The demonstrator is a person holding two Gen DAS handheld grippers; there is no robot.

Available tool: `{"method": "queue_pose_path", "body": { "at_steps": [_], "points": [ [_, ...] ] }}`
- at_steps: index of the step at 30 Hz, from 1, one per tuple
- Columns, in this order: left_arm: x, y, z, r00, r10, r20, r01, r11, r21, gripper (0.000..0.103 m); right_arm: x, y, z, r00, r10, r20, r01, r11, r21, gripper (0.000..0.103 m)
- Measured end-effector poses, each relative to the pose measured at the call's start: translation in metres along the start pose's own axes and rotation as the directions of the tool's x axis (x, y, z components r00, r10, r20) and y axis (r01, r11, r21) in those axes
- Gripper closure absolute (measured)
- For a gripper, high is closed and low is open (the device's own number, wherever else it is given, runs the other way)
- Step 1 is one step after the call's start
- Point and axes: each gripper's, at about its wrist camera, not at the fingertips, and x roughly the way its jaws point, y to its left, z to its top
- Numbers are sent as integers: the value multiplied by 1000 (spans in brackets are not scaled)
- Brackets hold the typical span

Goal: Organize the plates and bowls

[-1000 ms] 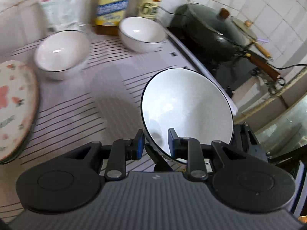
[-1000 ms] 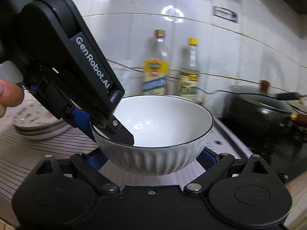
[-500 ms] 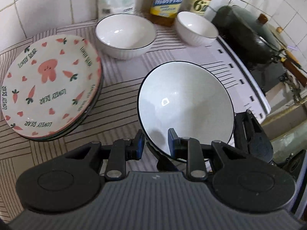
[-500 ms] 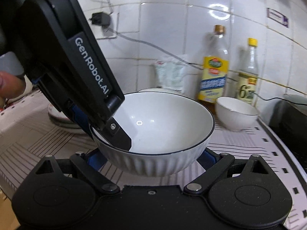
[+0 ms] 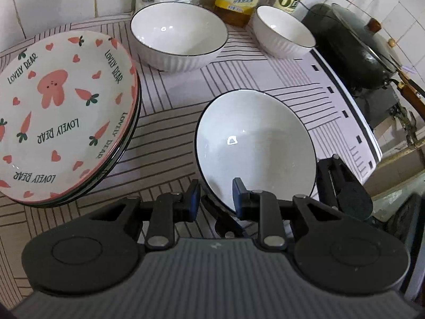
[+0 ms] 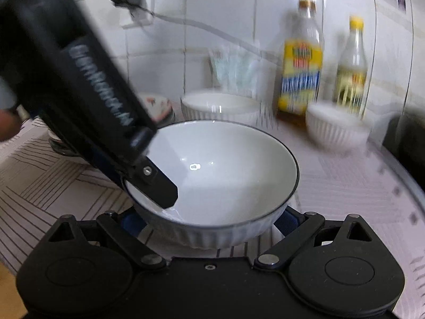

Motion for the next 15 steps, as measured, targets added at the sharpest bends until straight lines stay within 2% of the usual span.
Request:
{"method": "queue_pose_path", "body": {
  "at_steps": [7,10,15],
  "points": [
    [1,9,3,999,-32,-12,32,999,-37,79,0,8,8,995,-52,-84,58,996,69,4],
    [0,11,4,1000,-19,-16,18,999,-37,77,-12,11,6,991,-70,-111,79,993,88,4],
    [-18,10,7,1000,-8,-4,8,1000,-2,78,-40,17,3,993,-89,-83,96,991,88,4]
  ]
}}
